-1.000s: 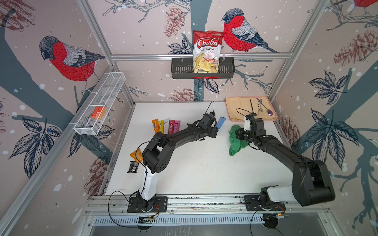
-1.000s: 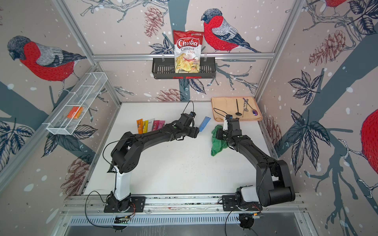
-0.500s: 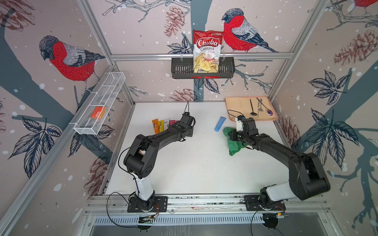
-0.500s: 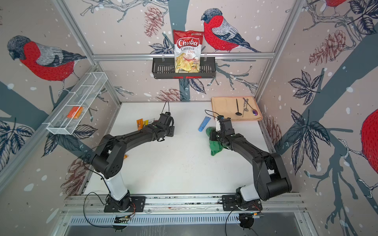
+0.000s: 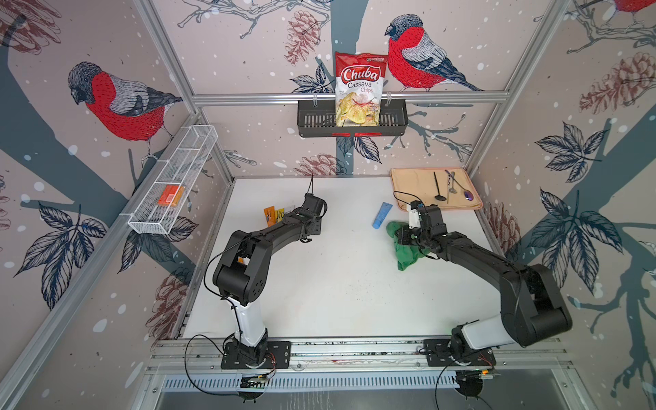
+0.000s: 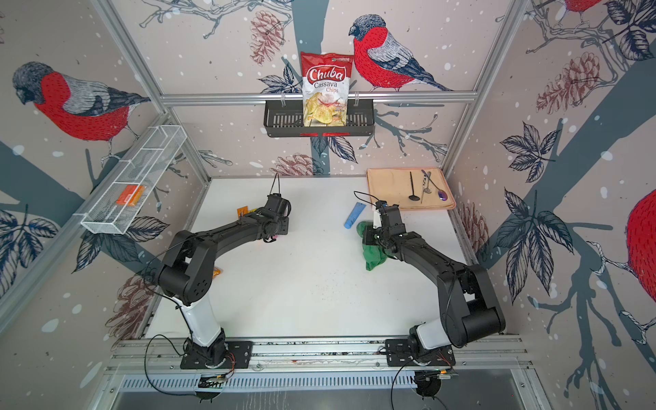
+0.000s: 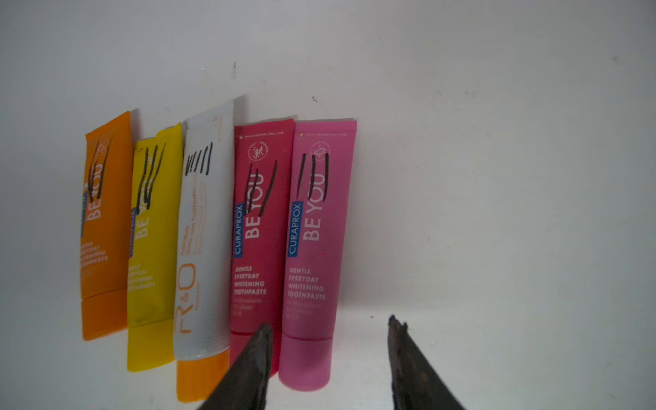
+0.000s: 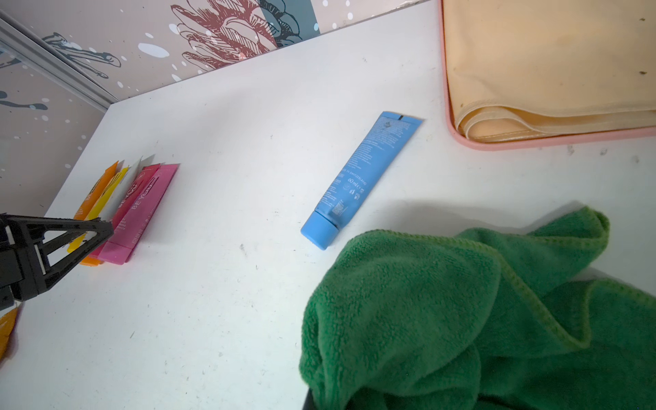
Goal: Wipe the surface of the toothpaste tube
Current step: Move the toothpaste to the center of the board.
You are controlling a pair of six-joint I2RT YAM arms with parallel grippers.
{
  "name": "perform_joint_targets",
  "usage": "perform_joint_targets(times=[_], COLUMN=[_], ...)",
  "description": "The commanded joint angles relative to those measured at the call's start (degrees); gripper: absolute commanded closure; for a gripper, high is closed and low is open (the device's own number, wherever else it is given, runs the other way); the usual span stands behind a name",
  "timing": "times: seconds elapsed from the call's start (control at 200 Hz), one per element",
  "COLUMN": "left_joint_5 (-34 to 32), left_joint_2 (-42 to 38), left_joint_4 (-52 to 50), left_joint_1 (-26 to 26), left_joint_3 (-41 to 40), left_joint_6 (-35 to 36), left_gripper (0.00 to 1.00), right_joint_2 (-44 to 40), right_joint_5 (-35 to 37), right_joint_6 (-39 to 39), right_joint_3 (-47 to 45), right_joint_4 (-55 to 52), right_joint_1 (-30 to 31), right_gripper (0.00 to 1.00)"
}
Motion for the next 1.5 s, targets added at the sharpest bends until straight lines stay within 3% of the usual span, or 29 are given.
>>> perform_joint_targets(times=[0.0, 0.455, 0.82, 0.945, 1.136, 1.336, 1.491], left_joint_5=[0.3, 2.18, 4.88, 5.82, 13.66, 17.5, 17.7], left_joint_2=[0.99, 5.52, 6.74, 3.46, -2.23, -4.33, -6.23], left_joint_4=[-0.93, -0.37, 1.03, 3.89, 8.3, 9.53, 11.38], left_joint_1=[0.41, 2.26, 1.32, -1.63, -7.65, -18.15, -24.45], left_joint_3=[-0.05, 1.17, -0.12, -3.12, -8.51, -11.16, -15.38], left_joint_6=[0.86, 1.24, 2.29, 4.1, 6.24, 10.25, 11.53], left_gripper=[0.5, 0.57, 0.76, 0.8, 0.82, 0.8, 0.79], right_joint_2=[0.3, 0.48, 0.11, -1.12, -7.29, -15.04, -16.15], right_joint_5=[-0.04, 0.22, 0.33, 0.59, -1.33, -10.16, -16.15], right_joint_6=[-0.88, -1.01, -1.13, -1.19, -0.55, 1.07, 2.87], right_joint_3=[0.54, 0.57, 0.8, 0.71, -0.87, -3.77, -6.61], right_joint_4=[0.92, 0.74, 0.31, -0.53, -1.48, 0.17, 3.89], right_joint_1=[0.2, 0.38, 0.63, 0.64, 0.07, 0.16, 0.91], right_gripper=[0.99, 0.99, 1.0, 1.0, 1.0, 0.99, 1.0])
